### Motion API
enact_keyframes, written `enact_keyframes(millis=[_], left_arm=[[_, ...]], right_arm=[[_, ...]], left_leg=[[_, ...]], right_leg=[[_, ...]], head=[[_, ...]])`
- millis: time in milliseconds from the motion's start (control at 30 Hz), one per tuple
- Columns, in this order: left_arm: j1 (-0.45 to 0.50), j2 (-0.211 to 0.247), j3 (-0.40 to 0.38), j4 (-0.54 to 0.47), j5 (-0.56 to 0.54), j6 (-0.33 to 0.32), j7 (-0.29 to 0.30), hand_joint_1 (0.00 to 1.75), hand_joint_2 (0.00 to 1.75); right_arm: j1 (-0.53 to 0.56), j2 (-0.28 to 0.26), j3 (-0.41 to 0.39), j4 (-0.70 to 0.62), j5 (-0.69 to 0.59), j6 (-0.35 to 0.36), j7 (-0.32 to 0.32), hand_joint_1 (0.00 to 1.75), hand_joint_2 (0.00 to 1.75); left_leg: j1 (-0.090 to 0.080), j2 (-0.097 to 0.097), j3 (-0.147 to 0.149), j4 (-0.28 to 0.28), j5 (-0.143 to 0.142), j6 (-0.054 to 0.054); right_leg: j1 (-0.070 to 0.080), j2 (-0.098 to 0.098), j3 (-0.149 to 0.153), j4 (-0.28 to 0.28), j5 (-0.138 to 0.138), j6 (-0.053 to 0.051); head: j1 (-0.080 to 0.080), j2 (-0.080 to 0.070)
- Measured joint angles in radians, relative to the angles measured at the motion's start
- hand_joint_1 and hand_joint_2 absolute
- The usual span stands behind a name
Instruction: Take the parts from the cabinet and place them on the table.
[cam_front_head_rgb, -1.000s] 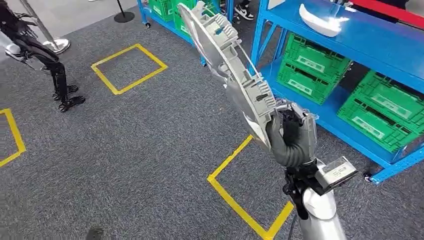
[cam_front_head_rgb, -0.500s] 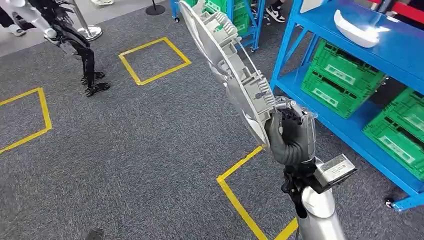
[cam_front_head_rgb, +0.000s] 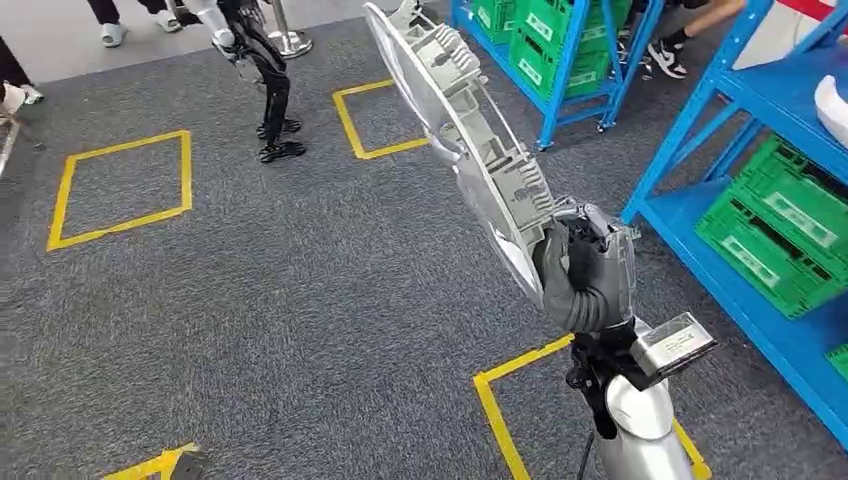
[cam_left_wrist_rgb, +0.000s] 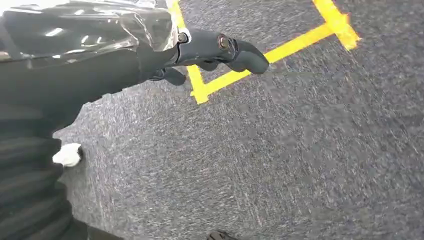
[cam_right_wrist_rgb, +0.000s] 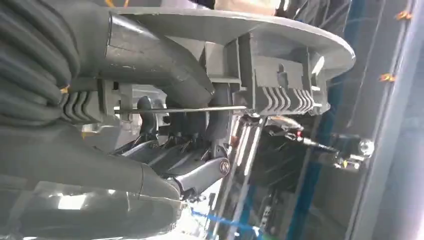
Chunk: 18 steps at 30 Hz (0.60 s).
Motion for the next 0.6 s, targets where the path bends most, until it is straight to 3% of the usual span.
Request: enact_keyframes(millis=[67,100,133,167,200,233,267,300,333,367,400,433,467,567,600], left_arm=[[0.009,0.001,0.000,0.000,0.000,0.000,0.000,0.00,1.75],[0.013,0.001,0.000,0.000,0.000,0.000,0.000,0.00,1.75],[0.015,-0.001,0.000,0.000,0.000,0.000,0.000,0.00,1.75],[0.013,-0.001,-0.001,0.000,0.000,0.000,0.000,0.00,1.75],[0.011,0.000,-0.002,0.000,0.000,0.000,0.000,0.00,1.75],[0.010,-0.001,-0.005,0.000,0.000,0.000,0.000,0.00,1.75],[0.010,-0.003,-0.008,0.000,0.000,0.000,0.001,0.00,1.75],[0.010,-0.006,-0.009,0.000,0.000,0.000,0.002,0.00,1.75],[0.011,-0.006,-0.009,0.000,0.000,0.000,0.002,0.00,1.75],[0.010,-0.006,-0.009,0.000,0.000,0.000,0.002,0.00,1.75],[0.010,-0.005,-0.009,-0.002,0.000,0.000,0.003,0.00,1.75],[0.010,-0.004,-0.010,-0.004,0.000,0.000,0.003,0.00,1.75],[0.007,0.003,-0.010,-0.009,0.000,0.000,0.004,0.00,1.75],[0.003,0.005,-0.010,-0.016,0.000,-0.003,0.008,0.00,1.75],[0.005,0.006,-0.010,-0.020,0.001,-0.005,0.012,0.00,1.75]], right_arm=[[0.000,0.003,0.001,0.000,0.002,0.000,0.002,1.75,1.75],[0.000,0.005,0.002,0.000,0.002,0.000,0.003,1.75,1.75],[-0.001,0.007,0.002,-0.001,0.002,0.000,0.003,1.75,1.75],[0.000,0.008,0.001,-0.002,0.002,0.000,0.003,1.75,1.75],[0.000,0.008,0.000,-0.004,0.002,0.000,0.003,1.75,1.75],[0.000,0.008,-0.002,-0.005,0.002,0.000,0.003,1.75,1.75],[0.000,0.008,-0.002,-0.005,0.002,0.000,0.003,1.75,1.75],[0.000,0.008,-0.003,-0.005,0.002,0.000,0.004,1.75,1.75],[0.000,0.008,-0.003,-0.005,0.003,0.000,0.004,1.75,1.75],[0.000,0.008,-0.002,-0.005,0.003,0.000,0.005,1.75,1.75],[0.000,0.010,-0.002,-0.007,0.003,0.000,0.005,1.75,1.75],[0.000,0.011,-0.002,-0.009,0.003,0.000,0.005,1.75,1.75],[0.001,0.011,-0.002,-0.011,0.003,0.000,0.005,1.75,1.75],[-0.002,0.012,-0.003,-0.013,0.003,0.000,0.006,1.75,1.75],[-0.004,0.013,-0.003,-0.013,0.005,0.000,0.008,1.75,1.75]], left_leg=[[0.006,-0.014,-0.004,-0.003,0.003,-0.005],[0.011,-0.020,-0.006,0.000,-0.002,-0.008],[0.007,0.022,-0.014,0.015,-0.011,-0.011],[0.004,0.081,-0.036,0.063,-0.032,-0.015],[0.006,0.116,-0.077,0.142,-0.064,-0.017],[0.008,0.132,-0.123,0.227,-0.094,-0.016],[0.008,0.136,-0.164,0.298,-0.116,-0.015],[0.007,0.136,-0.185,0.328,-0.116,-0.013],[0.005,0.136,-0.181,0.307,-0.093,-0.005],[-0.001,0.137,-0.154,0.246,-0.055,0.006],[-0.014,0.150,-0.103,0.145,-0.007,0.023],[-0.028,0.175,-0.066,0.077,0.021,0.037],[-0.049,0.235,-0.039,0.029,0.009,0.052],[-0.058,0.204,-0.036,0.012,0.012,0.055],[-0.058,0.189,-0.022,-0.013,0.019,0.066]], right_leg=[[0.008,-0.015,-0.002,0.000,0.000,-0.016],[-0.002,-0.025,0.001,-0.002,0.000,-0.020],[0.003,-0.034,0.006,-0.004,-0.002,-0.026],[0.005,-0.044,0.011,-0.004,-0.006,-0.032],[0.012,-0.055,0.013,-0.004,-0.009,-0.037],[0.017,-0.067,0.015,-0.004,-0.012,-0.041],[0.022,-0.081,0.017,-0.004,-0.015,-0.046],[0.028,-0.092,0.019,-0.004,-0.018,-0.049],[0.032,-0.104,0.022,-0.004,-0.020,-0.053],[0.036,-0.115,0.025,-0.004,-0.024,-0.056],[0.038,-0.126,0.030,-0.004,-0.028,-0.056],[0.039,-0.134,0.034,-0.005,-0.031,-0.055],[0.042,-0.147,0.039,-0.010,-0.035,-0.053],[0.035,-0.184,0.044,-0.022,-0.038,-0.044],[0.040,-0.198,0.059,-0.039,-0.035,-0.040]], head=[[0.000,0.000],[-0.001,0.000],[-0.001,0.000],[-0.011,0.000],[-0.010,0.000],[-0.011,0.000],[-0.011,0.000],[-0.011,0.000],[-0.012,0.000],[-0.011,0.000],[-0.011,0.000],[-0.011,0.000],[-0.010,0.000],[-0.011,0.000],[-0.013,0.000]])
